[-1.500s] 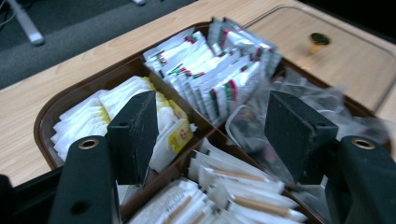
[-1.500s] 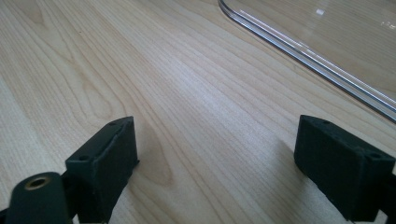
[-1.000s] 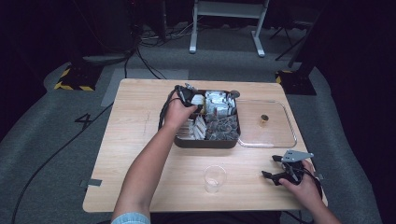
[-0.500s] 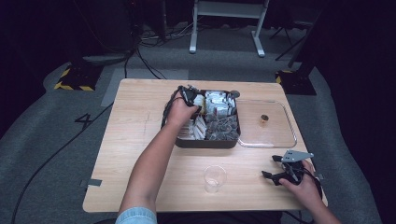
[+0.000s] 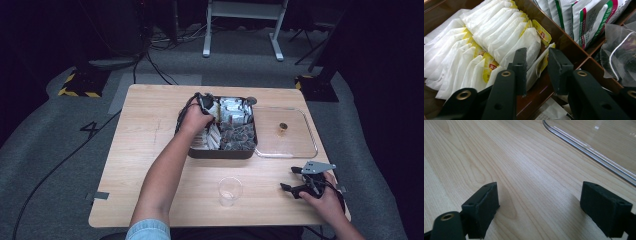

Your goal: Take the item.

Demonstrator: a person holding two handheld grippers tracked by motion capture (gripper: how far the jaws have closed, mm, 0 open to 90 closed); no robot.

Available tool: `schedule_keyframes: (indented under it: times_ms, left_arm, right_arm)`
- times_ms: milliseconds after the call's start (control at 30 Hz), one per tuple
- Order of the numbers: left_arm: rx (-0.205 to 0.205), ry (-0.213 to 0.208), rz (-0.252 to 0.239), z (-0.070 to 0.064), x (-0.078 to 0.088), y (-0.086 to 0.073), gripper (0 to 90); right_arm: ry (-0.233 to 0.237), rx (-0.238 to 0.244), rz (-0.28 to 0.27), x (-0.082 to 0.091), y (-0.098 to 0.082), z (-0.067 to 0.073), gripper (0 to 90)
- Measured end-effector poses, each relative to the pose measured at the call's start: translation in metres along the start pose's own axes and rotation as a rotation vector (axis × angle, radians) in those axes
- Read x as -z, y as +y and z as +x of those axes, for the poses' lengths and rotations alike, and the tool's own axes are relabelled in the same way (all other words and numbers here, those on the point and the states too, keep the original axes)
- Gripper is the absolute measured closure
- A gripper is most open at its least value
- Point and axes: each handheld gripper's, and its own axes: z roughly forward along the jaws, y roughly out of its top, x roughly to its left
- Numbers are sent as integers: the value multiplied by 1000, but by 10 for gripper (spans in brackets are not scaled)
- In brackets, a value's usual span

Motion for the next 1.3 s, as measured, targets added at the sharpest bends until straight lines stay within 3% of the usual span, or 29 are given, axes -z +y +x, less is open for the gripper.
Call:
schedule_keyframes:
  times_ms: [233,700,1267,1300]
  left_arm:
    - [-24,10,26,-3,-2,1,886]
    - [-44,-11,-23,0,12,2,900]
    - [-20,-56,-221,3,57,6,900]
    - [-5,-67,-269,3,65,5,900]
  right_arm:
    - [1,1,-1,0,0,0,158]
    - [0,2,-1,0,0,0,161]
    - [1,2,-1,0,0,0,161]
    - [1,2,-1,0,0,0,161]
